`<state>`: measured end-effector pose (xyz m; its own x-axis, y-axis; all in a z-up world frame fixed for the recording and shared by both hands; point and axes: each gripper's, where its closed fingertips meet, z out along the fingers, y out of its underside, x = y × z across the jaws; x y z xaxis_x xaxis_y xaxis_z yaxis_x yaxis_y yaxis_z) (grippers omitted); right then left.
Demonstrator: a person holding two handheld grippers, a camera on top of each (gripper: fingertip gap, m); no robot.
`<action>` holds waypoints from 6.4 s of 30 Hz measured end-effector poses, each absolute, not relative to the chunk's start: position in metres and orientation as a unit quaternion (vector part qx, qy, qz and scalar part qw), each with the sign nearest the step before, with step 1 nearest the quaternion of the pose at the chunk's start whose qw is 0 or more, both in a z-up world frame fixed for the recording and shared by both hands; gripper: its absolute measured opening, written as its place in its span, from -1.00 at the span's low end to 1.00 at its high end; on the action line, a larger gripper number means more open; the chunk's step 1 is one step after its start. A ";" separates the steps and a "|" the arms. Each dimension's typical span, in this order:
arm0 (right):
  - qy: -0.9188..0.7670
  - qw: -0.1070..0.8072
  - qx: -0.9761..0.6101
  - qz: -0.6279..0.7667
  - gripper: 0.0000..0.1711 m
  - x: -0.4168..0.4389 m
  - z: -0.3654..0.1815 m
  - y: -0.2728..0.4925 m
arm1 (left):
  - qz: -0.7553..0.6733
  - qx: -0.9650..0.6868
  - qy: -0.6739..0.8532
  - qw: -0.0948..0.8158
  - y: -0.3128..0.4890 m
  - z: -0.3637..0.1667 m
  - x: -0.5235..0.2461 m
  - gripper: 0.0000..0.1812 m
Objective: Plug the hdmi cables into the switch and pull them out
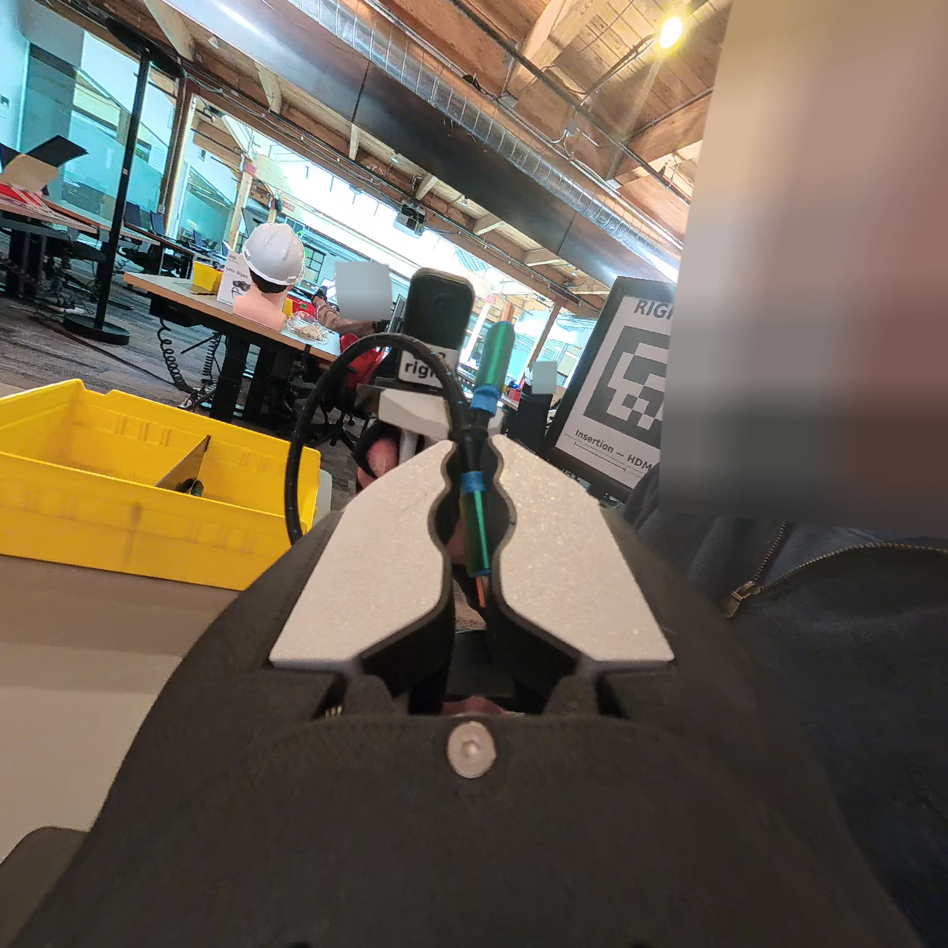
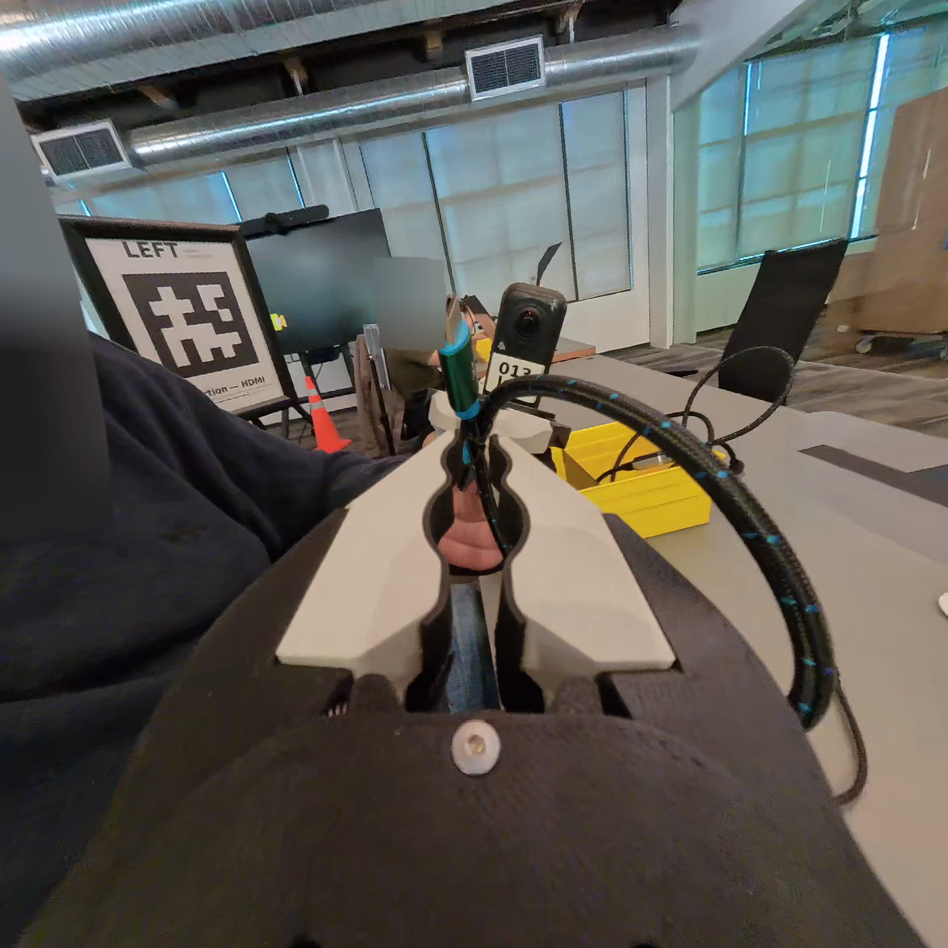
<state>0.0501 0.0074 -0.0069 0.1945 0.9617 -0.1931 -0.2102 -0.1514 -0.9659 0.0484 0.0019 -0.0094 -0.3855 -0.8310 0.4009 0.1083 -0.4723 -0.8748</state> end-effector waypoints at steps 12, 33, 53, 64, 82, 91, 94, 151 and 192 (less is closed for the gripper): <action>-0.336 0.537 -0.519 0.574 -0.99 0.052 -0.010 0.004 | -0.731 -0.449 0.405 0.316 -0.001 -0.011 0.050 -0.92; -0.497 0.708 -0.502 0.011 -1.00 0.053 -0.014 0.007 | -0.720 -0.484 0.368 0.334 0.012 -0.012 0.052 -0.94; -0.582 0.630 -0.440 -0.266 -1.00 0.045 -0.035 0.020 | -0.664 -0.548 0.353 0.367 0.028 -0.030 0.056 -0.95; -0.458 0.698 -0.535 0.129 -0.87 0.060 -0.019 0.002 | -0.625 -0.535 0.386 0.416 0.025 -0.025 0.056 -0.95; -0.302 0.575 -0.570 0.504 -1.00 0.050 -0.023 0.007 | -0.610 -0.522 0.407 0.435 0.020 -0.022 0.057 -0.95; -0.416 0.680 -0.573 0.191 -1.00 0.052 -0.023 0.009 | -0.618 -0.535 0.399 0.415 0.020 -0.024 0.059 -0.95; -0.489 0.686 -0.539 -0.003 -1.00 0.050 -0.025 0.009 | -0.625 -0.541 0.394 0.402 0.020 -0.024 0.059 -0.95; -0.549 0.656 -0.506 -0.115 -1.00 0.043 -0.033 0.012 | -0.594 -0.567 0.388 0.418 0.030 -0.027 0.058 -0.95; -0.443 0.672 -0.584 0.104 -1.00 0.052 -0.023 0.021 | -0.574 -0.565 0.390 0.446 0.033 -0.022 0.057 -0.95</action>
<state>0.0519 0.0213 -0.0234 0.5859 0.6574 0.4738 0.3770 0.2964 -0.8775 0.0574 0.0332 -0.0218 0.0359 -0.9530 0.3009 0.0707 -0.2979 -0.9520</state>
